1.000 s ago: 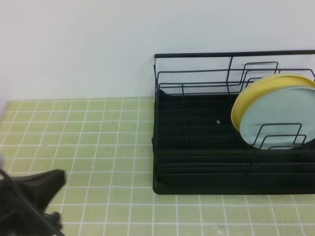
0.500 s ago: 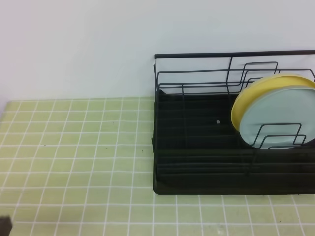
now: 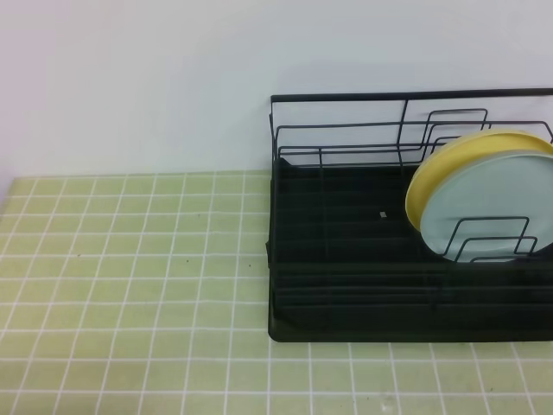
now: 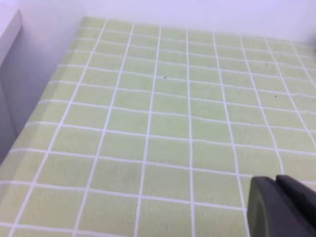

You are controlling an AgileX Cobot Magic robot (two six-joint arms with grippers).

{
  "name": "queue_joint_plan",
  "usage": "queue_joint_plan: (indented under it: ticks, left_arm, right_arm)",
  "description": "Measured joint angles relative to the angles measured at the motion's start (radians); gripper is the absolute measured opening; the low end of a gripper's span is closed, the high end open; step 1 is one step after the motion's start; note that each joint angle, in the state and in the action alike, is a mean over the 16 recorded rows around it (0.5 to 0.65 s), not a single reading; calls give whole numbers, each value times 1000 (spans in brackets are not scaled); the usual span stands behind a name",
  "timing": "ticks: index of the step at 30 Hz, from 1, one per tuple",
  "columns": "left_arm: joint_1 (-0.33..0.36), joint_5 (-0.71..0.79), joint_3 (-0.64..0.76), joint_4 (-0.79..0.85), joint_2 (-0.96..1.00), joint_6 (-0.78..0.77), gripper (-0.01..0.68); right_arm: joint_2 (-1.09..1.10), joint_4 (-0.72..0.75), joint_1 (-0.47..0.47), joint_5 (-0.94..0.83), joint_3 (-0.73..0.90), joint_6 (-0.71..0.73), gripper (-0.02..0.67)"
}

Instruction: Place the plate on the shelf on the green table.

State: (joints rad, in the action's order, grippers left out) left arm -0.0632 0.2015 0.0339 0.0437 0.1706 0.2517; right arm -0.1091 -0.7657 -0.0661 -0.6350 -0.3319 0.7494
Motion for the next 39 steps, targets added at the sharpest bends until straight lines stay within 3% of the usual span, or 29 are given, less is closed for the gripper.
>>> queue_joint_plan:
  ticks: [21, 29, 34, 39]
  left_arm:
    - [3, 30, 4, 3, -32, 3, 0]
    - [3, 30, 4, 3, -32, 1, 0]
    - [3, 29, 7, 3, -31, 1, 0]
    - [2, 29, 7, 3, -31, 1, 0]
  right_arm:
    - [0, 4, 0, 8, 0, 4, -4]
    - [1, 70, 0, 74, 9, 3, -4]
    - [23, 198, 0, 187, 58, -107, -4]
    - [67, 403, 0, 295, 146, -327, -4]
